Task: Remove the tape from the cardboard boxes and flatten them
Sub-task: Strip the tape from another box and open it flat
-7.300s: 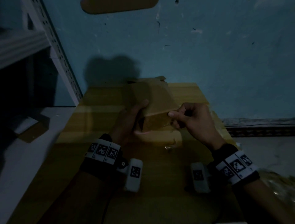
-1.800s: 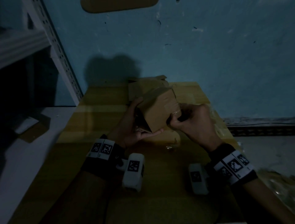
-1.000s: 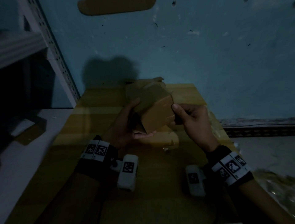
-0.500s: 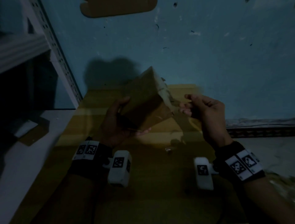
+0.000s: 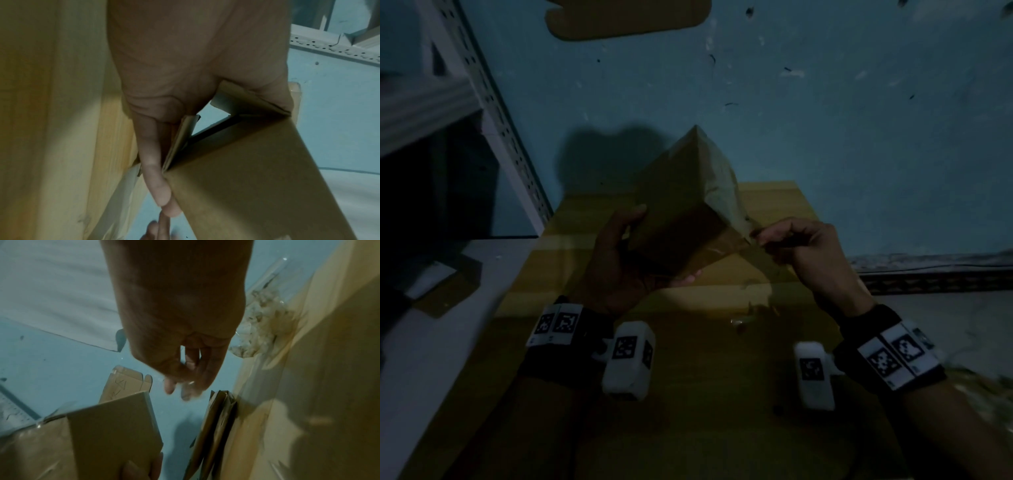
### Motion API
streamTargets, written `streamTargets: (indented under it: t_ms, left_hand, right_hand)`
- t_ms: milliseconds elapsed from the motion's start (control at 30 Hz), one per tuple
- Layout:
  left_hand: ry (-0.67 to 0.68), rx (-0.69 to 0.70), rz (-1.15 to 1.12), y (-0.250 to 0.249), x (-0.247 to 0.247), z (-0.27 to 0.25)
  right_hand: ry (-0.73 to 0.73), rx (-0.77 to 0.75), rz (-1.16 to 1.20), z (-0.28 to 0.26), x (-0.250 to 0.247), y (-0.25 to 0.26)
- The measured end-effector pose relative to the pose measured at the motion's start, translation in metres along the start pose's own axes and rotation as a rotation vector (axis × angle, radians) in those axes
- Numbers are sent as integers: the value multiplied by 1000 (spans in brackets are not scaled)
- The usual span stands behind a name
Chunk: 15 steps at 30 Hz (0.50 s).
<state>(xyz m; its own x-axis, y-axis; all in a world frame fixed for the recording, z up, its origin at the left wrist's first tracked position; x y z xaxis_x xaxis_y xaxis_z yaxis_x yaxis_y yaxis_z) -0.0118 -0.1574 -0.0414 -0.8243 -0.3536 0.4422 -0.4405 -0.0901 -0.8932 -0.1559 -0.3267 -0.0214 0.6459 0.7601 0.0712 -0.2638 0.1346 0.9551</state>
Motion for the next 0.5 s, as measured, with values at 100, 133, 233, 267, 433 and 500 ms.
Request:
streamTargets:
  t_ms: [100, 133, 233, 267, 433, 500]
  left_hand:
    - [-9, 12, 2, -1, 1, -1]
    - [-14, 16, 7, -2, 0, -1]
    - [-5, 15, 27, -1, 0, -1]
    - [-9, 5, 25, 1, -1, 0]
    - [-41, -37, -2, 6, -3, 1]
    - [-73, -45, -14, 6, -5, 1]
  right_hand:
    - [16, -52, 5, -1, 2, 7]
    - [16, -70, 25, -2, 3, 10]
    - [-24, -28, 42, -3, 2, 9]
    - [-34, -3, 29, -3, 1, 6]
    - [-27, 64, -42, -2, 3, -3]
    - [-19, 84, -61, -2, 4, -6]
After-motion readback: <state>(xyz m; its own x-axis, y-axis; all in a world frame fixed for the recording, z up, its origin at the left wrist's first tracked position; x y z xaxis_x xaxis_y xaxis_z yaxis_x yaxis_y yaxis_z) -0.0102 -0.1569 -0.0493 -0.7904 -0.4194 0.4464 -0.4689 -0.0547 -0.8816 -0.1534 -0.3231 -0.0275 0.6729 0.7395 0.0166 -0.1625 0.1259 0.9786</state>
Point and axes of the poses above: each hand's wrist, its own z-axis towards the middle knuckle, its own x-axis out of the palm, y = z × x, the point moved 10 cm from there along z, towards the middle knuckle, and after that the axes turned 11 degrees about z, right-handed, at the moved point
